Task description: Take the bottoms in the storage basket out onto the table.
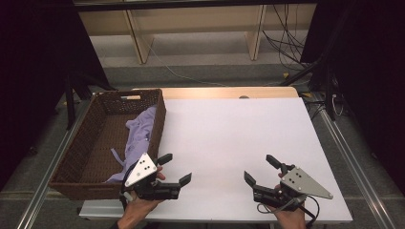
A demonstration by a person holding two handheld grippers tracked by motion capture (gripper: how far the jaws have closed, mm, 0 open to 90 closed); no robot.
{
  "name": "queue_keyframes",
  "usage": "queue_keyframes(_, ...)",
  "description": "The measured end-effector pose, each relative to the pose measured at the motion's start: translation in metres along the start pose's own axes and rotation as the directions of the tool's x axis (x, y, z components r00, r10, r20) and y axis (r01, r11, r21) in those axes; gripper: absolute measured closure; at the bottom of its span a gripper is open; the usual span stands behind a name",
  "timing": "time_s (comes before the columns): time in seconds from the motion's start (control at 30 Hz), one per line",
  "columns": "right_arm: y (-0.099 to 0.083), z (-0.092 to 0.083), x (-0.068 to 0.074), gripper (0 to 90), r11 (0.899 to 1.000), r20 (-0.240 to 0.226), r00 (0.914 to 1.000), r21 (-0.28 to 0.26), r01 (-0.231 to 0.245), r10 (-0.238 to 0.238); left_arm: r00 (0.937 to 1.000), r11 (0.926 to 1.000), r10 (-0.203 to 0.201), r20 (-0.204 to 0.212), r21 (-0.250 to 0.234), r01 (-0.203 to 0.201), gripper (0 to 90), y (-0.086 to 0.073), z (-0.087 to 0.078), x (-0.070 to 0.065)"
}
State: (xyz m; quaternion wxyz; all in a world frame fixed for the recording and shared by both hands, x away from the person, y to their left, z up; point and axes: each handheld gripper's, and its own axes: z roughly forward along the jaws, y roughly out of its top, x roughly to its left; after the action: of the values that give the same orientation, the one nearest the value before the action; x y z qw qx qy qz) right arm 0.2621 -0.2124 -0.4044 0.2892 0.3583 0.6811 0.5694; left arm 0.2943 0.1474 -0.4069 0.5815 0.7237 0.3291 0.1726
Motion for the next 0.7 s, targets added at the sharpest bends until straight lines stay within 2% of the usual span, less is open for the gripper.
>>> queue_keyframes(0.23, 0.000, 0.000, 0.000, 16.3, 1.000, -0.005, 1.0000, 0.002, 0.001, -0.001, 0.9999, 0.9999, -0.006, -0.010, 0.015, 0.006, 9.2, 0.004, 0.000, 0.003)
queue_keyframes(0.4, 0.000, 0.000, 0.001, 16.4, 1.000, -0.008, 1.0000, 0.000, 0.002, -0.002, 0.9984, 0.9984, -0.056, -0.003, 0.005, 0.056, 9.2, 0.009, -0.003, 0.004)
queue_keyframes(0.5, 0.000, 0.001, 0.001, 16.4, 1.000, -0.011, 0.9999, 0.001, 0.002, -0.002, 0.9973, 0.9973, -0.073, 0.001, 0.007, 0.073, 9.2, 0.012, -0.003, 0.005)
queue_keyframes(0.6, 0.000, 0.001, 0.002, 16.4, 1.000, -0.012, 0.9999, -0.002, 0.006, -0.006, 0.9977, 0.9973, -0.068, -0.003, 0.028, 0.068, 9.3, 0.015, -0.003, 0.007)
queue_keyframes(0.7, 0.000, 0.001, 0.002, 16.4, 1.000, -0.016, 0.9999, -0.001, 0.005, -0.005, 0.9967, 0.9960, -0.080, -0.012, 0.038, 0.081, 9.4, 0.017, -0.003, 0.010)
